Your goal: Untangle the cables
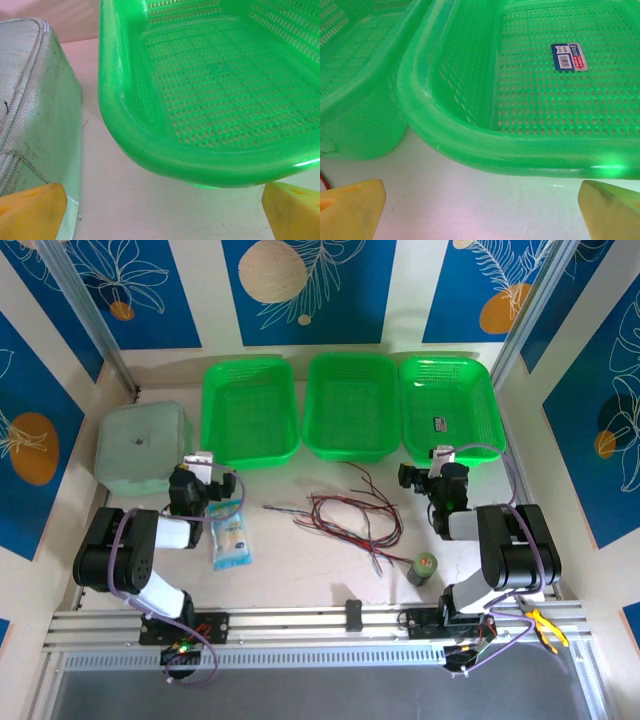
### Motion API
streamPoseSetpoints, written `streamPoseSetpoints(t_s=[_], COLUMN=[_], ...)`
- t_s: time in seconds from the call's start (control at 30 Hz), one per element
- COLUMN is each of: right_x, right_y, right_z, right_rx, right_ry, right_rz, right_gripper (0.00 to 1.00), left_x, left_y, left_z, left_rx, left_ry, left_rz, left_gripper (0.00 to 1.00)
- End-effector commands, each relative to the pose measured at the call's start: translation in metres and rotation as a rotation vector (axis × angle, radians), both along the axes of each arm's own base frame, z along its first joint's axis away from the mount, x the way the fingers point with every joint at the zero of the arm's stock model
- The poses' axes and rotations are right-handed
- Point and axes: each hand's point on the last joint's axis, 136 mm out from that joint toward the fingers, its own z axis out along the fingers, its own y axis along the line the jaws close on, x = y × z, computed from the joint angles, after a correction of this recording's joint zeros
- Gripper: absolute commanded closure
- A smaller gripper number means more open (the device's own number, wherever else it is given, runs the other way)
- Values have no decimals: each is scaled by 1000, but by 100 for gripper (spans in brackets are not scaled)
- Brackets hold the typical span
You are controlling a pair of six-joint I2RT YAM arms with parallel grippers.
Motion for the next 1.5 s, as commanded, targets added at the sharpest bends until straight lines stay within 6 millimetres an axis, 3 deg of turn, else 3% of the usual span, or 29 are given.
streamPoseSetpoints(t_s=[0.0, 0.87, 0.97, 1.07, 1.2, 1.3, 1.47], right_x=[8, 8, 7, 1, -15, -28, -49], right_y=[1, 1, 2, 2, 21, 37, 52], right_z=[15, 17, 37, 68, 109, 128, 137], right_rx=[2, 8, -4, -35, -125, -142, -172], right_ry=[-52, -55, -3, -35, -148, -151, -156], right_rz=[12, 18, 20, 5, 79, 133, 193], right_gripper=[1, 1, 1, 1, 1, 1, 1], left_x=[4, 4, 7, 4, -8, -23, -49], left_y=[2, 5, 9, 24, 29, 28, 16], left_z=[2, 3, 18, 47, 88, 94, 89], left_rx=[-6, -2, 3, 12, 9, 13, 0], left_ry=[-5, -11, 24, 34, -22, 39, 107], left_rz=[13, 30, 60, 149, 179, 175, 117], left_gripper=[0, 0, 0, 0, 0, 0, 0])
